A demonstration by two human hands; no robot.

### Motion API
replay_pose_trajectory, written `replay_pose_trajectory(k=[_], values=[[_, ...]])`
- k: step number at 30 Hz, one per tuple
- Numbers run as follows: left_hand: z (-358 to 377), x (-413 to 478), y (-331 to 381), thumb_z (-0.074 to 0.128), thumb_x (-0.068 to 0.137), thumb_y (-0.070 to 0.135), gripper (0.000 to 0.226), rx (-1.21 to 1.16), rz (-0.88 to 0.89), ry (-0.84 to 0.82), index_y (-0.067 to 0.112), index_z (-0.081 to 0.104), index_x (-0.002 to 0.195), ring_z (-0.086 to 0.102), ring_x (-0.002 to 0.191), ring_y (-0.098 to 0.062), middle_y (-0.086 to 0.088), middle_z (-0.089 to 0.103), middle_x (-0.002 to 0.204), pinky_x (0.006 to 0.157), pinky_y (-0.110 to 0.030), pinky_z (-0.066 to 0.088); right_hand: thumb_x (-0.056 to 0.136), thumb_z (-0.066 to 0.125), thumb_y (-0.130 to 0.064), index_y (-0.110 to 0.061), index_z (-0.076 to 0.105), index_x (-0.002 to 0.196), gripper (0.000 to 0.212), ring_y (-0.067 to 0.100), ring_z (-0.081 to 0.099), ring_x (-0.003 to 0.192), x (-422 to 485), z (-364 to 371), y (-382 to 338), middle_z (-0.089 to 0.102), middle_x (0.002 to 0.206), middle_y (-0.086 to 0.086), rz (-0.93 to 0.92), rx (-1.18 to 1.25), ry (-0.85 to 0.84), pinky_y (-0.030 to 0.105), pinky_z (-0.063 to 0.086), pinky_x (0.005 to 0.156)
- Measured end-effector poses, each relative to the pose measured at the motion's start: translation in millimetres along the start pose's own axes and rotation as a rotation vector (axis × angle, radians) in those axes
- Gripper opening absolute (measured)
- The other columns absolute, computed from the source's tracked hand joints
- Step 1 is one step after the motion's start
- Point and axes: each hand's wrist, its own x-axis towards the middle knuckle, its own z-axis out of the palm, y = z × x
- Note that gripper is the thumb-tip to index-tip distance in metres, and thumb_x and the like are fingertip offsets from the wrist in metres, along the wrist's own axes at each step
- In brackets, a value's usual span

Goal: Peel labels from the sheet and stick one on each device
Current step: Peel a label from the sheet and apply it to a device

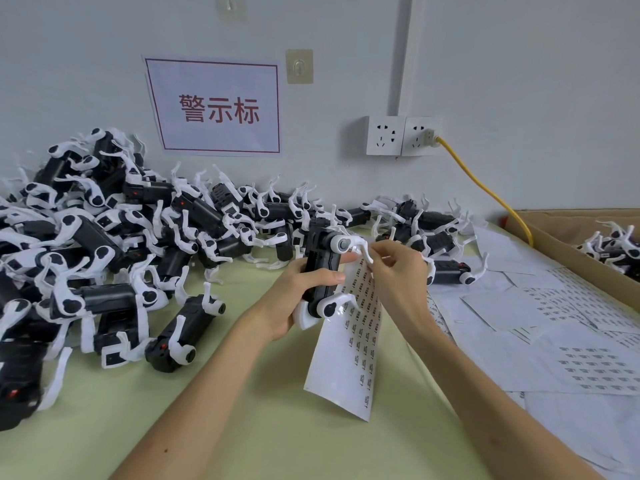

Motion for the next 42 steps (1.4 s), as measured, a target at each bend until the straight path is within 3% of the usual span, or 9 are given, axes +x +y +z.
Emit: replay_pose_trajectory(k=[6, 8, 12, 19, 25, 29, 32, 38, 42], values=[[-0.5, -0.7, 1.6, 0.067, 0.078, 0.023, 0.045, -0.062, 0.015, 0.034, 0.017, 0.075, 0.122, 0.063, 0.079, -0.006, 0.005, 0.07, 0.091, 0.078, -0.017, 0.05, 0.099, 0.062, -0.014, -0.023, 0.073, 0.088, 0.018, 0.011, 0.067, 0.067, 1.7, -3.5, -4.8, 0.071, 0.071, -0.005, 0.031, 0.032, 0.054, 0.029, 0.056, 0.066], [0.0, -2.2, 2.2, 0.064, 0.081, 0.019, 0.049, -0.107, 0.033, 0.009, 0.011, 0.07, 0.129, 0.067, 0.075, -0.006, 0.006, 0.072, 0.085, 0.07, -0.016, 0.053, 0.097, 0.065, -0.017, -0.02, 0.076, 0.09, 0.013, 0.012, 0.068, 0.069, 1.2, -3.9, -6.8, 0.073, 0.073, -0.004, 0.009, 0.06, 0.034, 0.027, 0.055, 0.066], [-1.8, -1.7, 3.2, 0.065, 0.079, 0.019, 0.046, -0.165, 0.026, 0.023, 0.015, 0.074, 0.124, 0.071, 0.096, -0.018, -0.008, 0.076, 0.111, 0.081, -0.025, 0.056, 0.092, 0.073, -0.026, -0.026, 0.076, 0.091, 0.004, 0.001, 0.06, 0.063, -0.9, -0.7, -7.1, 0.072, 0.077, -0.008, -0.017, -0.012, -0.04, 0.017, 0.049, 0.059], [0.0, -2.0, 3.7, 0.064, 0.08, 0.02, 0.049, -0.142, 0.019, 0.013, 0.013, 0.071, 0.128, 0.07, 0.09, -0.012, 0.001, 0.075, 0.093, 0.08, -0.022, 0.055, 0.092, 0.07, -0.015, -0.02, 0.078, 0.085, 0.012, -0.001, 0.058, 0.06, 1.1, -3.6, -5.4, 0.071, 0.073, -0.008, 0.056, 0.015, -0.055, 0.012, 0.045, 0.055], [0.5, -4.5, 4.7, 0.062, 0.083, 0.016, 0.038, -0.162, 0.029, -0.012, 0.016, 0.077, 0.117, 0.07, 0.078, -0.005, 0.005, 0.075, 0.087, 0.069, -0.015, 0.053, 0.091, 0.067, -0.009, -0.02, 0.077, 0.08, 0.018, 0.003, 0.062, 0.064, 2.0, -3.2, -6.0, 0.073, 0.074, -0.007, 0.099, 0.089, -0.048, 0.019, 0.052, 0.06], [0.3, -5.6, 4.5, 0.063, 0.082, 0.018, 0.038, -0.143, 0.025, -0.021, 0.016, 0.078, 0.117, 0.065, 0.068, -0.004, 0.007, 0.069, 0.076, 0.065, -0.014, 0.051, 0.093, 0.065, -0.01, -0.018, 0.076, 0.083, 0.017, 0.012, 0.065, 0.069, 3.4, -4.1, -4.0, 0.073, 0.074, -0.001, 0.121, 0.113, -0.019, 0.033, 0.057, 0.071], [0.9, -5.1, 5.0, 0.063, 0.082, 0.017, 0.038, -0.166, 0.018, -0.027, 0.015, 0.078, 0.116, 0.068, 0.072, -0.004, 0.005, 0.072, 0.083, 0.067, -0.014, 0.053, 0.096, 0.064, -0.01, -0.019, 0.073, 0.084, 0.018, 0.008, 0.067, 0.065, 4.4, -4.4, -1.8, 0.073, 0.069, -0.003, 0.13, 0.134, 0.034, 0.032, 0.059, 0.073], [0.3, -1.4, 5.0, 0.074, 0.075, 0.022, 0.034, -0.212, -0.087, 0.09, 0.02, 0.082, 0.107, 0.063, 0.088, -0.011, 0.0, 0.07, 0.106, 0.069, -0.019, 0.053, 0.096, 0.063, -0.005, -0.018, 0.073, 0.09, 0.018, 0.01, 0.073, 0.073, 7.6, -6.5, -0.8, 0.076, 0.076, -0.003, 0.106, 0.203, 0.088, 0.024, 0.056, 0.071], [-3.3, 1.2, 4.8, 0.08, 0.064, 0.035, 0.022, -0.264, -0.132, 0.294, 0.022, 0.084, 0.081, 0.066, 0.069, -0.011, -0.001, 0.074, 0.093, 0.056, -0.021, 0.052, 0.094, 0.059, -0.002, -0.023, 0.07, 0.098, 0.024, 0.009, 0.073, 0.076, 4.1, -3.5, -0.7, 0.075, 0.077, -0.006, 0.073, 0.162, 0.049, 0.031, 0.058, 0.075]])
